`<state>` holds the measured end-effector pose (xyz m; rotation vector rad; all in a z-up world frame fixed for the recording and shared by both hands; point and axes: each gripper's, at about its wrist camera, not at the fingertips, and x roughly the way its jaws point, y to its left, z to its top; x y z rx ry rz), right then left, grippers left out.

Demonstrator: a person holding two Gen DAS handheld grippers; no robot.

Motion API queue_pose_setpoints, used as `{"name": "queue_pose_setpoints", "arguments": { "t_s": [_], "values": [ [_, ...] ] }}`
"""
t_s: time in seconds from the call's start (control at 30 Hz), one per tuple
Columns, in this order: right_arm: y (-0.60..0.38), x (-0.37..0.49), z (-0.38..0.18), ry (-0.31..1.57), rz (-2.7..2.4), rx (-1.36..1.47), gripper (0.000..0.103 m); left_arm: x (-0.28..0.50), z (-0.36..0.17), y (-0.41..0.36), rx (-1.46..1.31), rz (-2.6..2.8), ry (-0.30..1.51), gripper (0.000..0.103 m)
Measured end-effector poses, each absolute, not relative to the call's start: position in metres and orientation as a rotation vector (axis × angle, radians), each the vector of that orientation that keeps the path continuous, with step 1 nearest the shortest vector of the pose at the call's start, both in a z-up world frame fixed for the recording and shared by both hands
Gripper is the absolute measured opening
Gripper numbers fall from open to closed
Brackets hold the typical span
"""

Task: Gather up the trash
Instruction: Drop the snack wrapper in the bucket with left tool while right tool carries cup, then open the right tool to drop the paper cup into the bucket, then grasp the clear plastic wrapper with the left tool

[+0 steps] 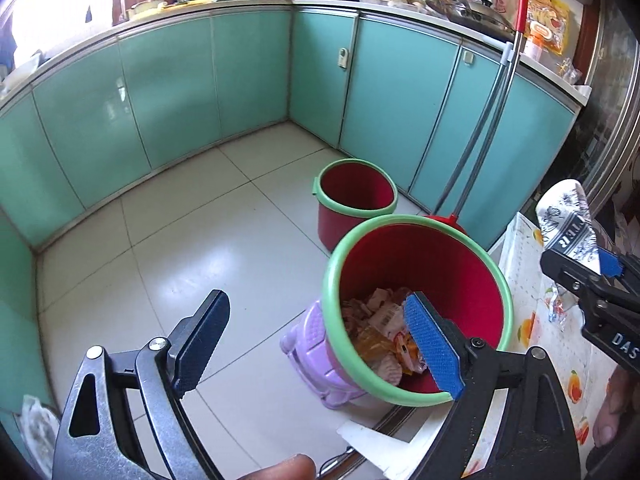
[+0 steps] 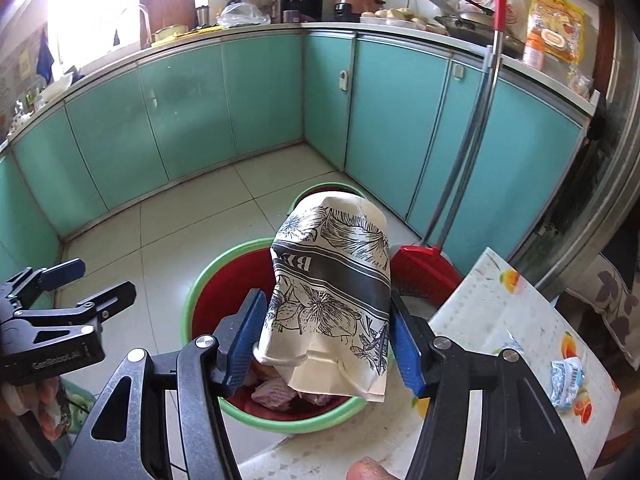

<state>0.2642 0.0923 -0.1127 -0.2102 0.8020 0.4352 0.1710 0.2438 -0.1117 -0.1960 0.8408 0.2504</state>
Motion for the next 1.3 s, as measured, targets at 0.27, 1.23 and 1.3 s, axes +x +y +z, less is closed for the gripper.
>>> {"name": "queue_pose_setpoints", "arguments": {
  "t_s": [0.27, 1.23, 1.3],
  "values": [
    [0.131, 0.287, -0.142, 0.837, 0.426, -0.243, 0.085, 0.157, -0.111, 0.273, -0.216, 0.302, 0.830, 0.089],
    [-0.206, 0.250, -0.130, 0.849, -0.058, -0.048, 0.097, 0.224, -0.123, 0.027, -0.047, -0.141, 0.927, 0.103],
    [-0.240, 0.245, -0.133, 0.856, -0.101, -0.025, 0.097, 0.231, -0.131, 0.000, -0.036, -0.172, 0.950, 0.103]
  ]
}}
